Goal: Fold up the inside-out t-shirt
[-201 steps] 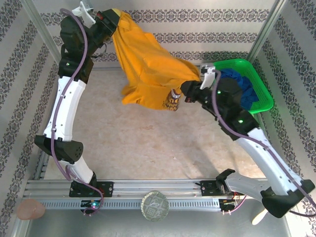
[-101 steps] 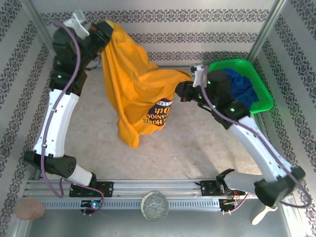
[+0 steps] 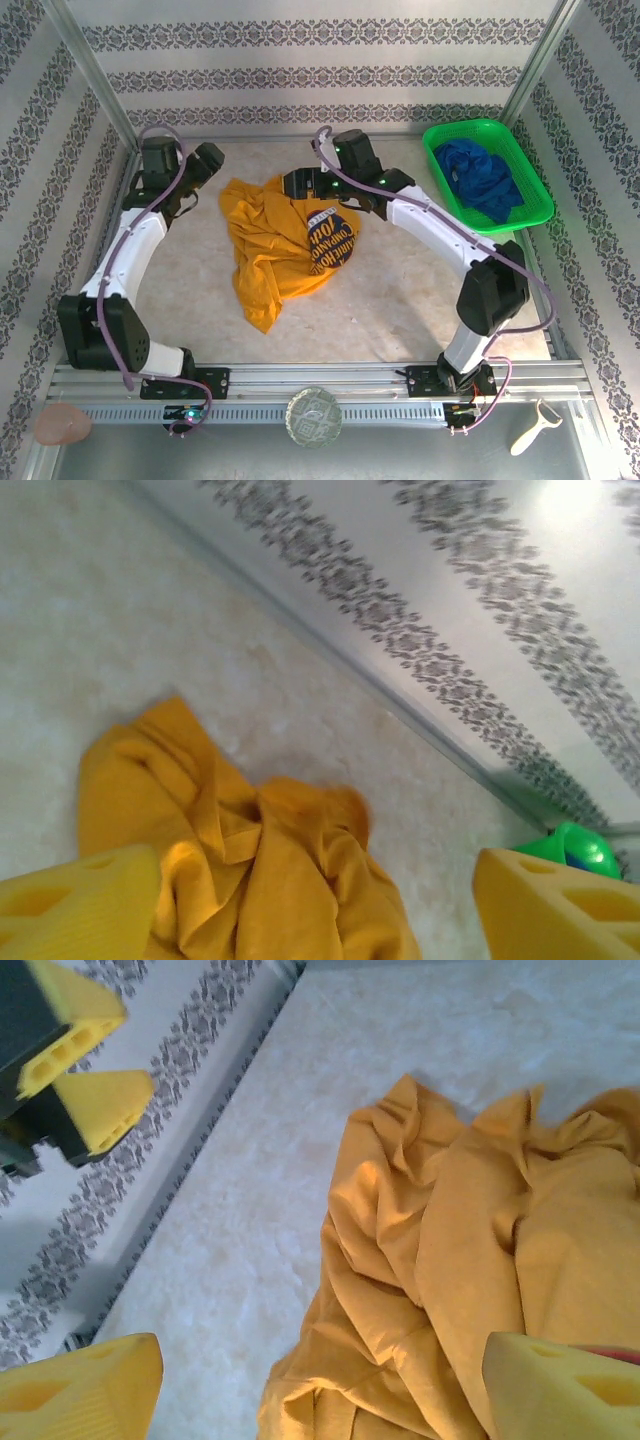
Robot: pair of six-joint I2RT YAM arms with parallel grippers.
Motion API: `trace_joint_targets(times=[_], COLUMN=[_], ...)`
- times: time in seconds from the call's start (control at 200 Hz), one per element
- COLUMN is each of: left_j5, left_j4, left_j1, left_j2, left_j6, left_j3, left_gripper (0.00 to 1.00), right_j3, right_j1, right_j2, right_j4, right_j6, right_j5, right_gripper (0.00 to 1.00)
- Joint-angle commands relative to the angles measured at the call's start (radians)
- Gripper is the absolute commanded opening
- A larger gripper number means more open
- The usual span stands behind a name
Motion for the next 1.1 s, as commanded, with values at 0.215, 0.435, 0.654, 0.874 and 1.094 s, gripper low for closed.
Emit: trace_joint_targets(times=[0.215, 0.435, 0.654, 0.874, 1.094], left_j5=[0.082, 0.026, -0.041, -0.056, -0.039], left_j4=[-0.223, -0.408, -0.433, -0.388, -0.375], left_j1=[-0.177, -0.289, -0.298, -0.298, -0.295], left_j2=[0.101, 0.427, 0.568, 0.636, 0.704], left_j6=[0.274, 0.274, 0.255, 0.229, 0.241], left_j3=[0.109, 0.278, 0.367, 0.353, 0.391], left_gripper=[0.9, 0.81, 0.81, 0.77, 0.17], right_j3=[-0.561, -0.556, -0.267, 0.033, 0.09], right_j1=[-0.186, -0.103, -0.042, -0.012, -0.056], right_j2=[-0.213, -0.131, 0.075, 0.333, 0.442], right_j4=[0.23, 0.276, 0.124, -0.036, -0.081], right_j6=[0.246, 0.24, 0.132, 0.087, 0.098], right_j5=[0.071, 0.096, 0.177, 0.241, 0.282], right_gripper=[0.84, 0.85, 0.86, 0.86, 0.41])
